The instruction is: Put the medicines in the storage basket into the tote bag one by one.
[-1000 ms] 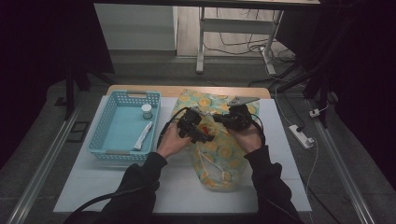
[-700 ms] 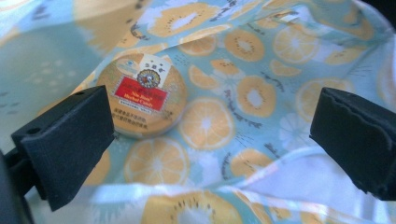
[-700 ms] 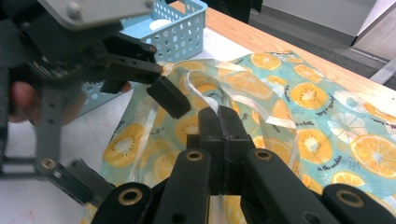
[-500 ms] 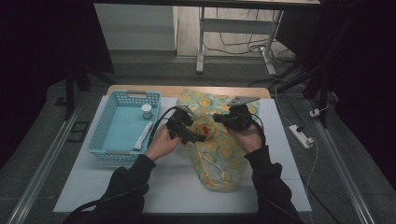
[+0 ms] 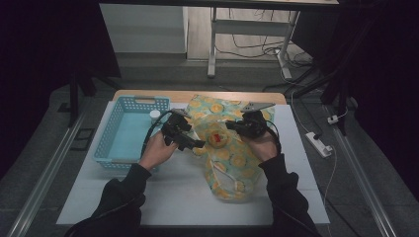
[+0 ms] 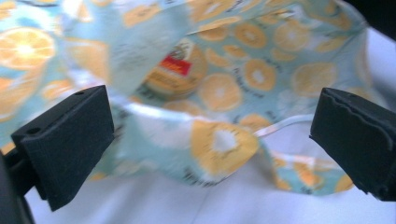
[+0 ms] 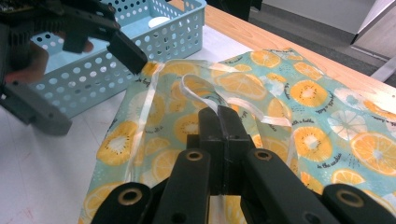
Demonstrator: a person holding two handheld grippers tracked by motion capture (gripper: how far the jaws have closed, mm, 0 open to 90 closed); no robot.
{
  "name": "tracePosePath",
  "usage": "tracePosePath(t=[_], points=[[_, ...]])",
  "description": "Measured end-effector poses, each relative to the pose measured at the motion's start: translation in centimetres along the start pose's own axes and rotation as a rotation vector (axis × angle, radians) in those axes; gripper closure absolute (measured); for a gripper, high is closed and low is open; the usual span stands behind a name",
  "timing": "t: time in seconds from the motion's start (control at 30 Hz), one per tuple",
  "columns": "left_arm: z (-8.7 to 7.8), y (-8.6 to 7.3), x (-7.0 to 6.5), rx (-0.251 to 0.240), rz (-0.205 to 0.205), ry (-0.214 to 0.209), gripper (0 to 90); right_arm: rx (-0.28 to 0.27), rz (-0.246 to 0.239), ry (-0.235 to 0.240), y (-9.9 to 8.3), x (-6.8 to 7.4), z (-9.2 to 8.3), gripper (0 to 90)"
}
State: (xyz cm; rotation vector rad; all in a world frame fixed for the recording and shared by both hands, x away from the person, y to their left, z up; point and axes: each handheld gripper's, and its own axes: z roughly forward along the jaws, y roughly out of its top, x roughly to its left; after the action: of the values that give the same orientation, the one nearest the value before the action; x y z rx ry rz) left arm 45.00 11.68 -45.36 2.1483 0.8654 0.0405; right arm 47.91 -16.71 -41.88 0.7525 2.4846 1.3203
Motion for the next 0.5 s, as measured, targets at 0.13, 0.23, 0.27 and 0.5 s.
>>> tracePosePath(t=[0.13,0.23,0.27,0.5], points=[[-0.9,-0.7,0.7,-0.008,-0.026,0.023,0.0,0.0,-0.001,-0.002,0.0,0.0,0.0,90.0],[-1.5,-1.3,1.2,-0.007,-0.037,0.048,0.0,0.001,-0.001,-0.002,0.0,-0.1,0.0,90.0],[-1.7,-1.5,1.3,-0.008,-0.04,0.058,0.0,0.001,-0.001,-0.003,0.0,-0.1,0.0,90.0],[-3.4,-2.8,2.6,-0.007,-0.084,0.122,0.0,0.002,-0.002,-0.004,-0.1,0.0,0.1,90.0]])
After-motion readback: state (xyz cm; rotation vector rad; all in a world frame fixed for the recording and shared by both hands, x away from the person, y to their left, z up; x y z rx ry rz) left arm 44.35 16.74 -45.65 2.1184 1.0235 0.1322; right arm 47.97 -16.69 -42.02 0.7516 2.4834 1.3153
